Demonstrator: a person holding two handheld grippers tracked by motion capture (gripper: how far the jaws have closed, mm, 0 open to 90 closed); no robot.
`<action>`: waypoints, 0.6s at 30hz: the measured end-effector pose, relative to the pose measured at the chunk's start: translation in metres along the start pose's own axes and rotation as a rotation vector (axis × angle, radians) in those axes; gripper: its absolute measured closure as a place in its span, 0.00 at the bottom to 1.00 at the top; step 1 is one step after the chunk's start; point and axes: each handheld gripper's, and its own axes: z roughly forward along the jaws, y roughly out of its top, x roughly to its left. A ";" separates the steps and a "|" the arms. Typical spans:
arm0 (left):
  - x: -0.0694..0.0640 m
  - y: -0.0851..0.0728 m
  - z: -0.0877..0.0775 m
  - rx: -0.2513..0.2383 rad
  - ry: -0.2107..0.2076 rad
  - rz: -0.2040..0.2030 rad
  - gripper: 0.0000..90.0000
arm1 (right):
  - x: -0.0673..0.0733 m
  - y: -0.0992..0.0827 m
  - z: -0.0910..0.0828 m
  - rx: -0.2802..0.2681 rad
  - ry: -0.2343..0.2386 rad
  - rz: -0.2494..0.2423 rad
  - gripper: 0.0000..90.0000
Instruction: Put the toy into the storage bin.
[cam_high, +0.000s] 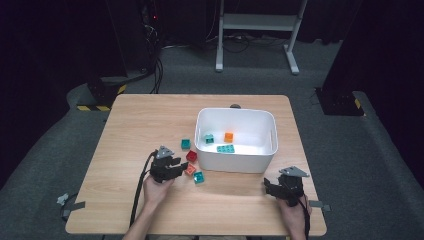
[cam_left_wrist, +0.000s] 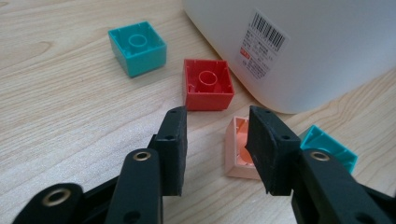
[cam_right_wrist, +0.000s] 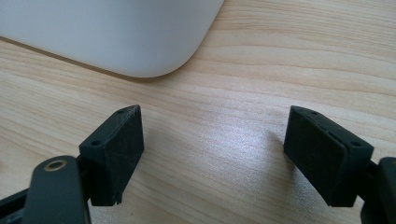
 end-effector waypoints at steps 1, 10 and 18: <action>-0.001 0.000 0.001 0.003 0.003 0.003 0.65 | 0.000 0.000 0.000 0.000 0.000 0.000 0.22; -0.005 -0.001 0.008 0.028 0.016 0.028 0.72 | 0.000 0.000 0.000 0.000 0.000 0.000 0.22; -0.007 -0.001 0.010 0.037 0.030 0.041 0.81 | 0.000 0.000 0.000 0.000 0.000 0.000 0.22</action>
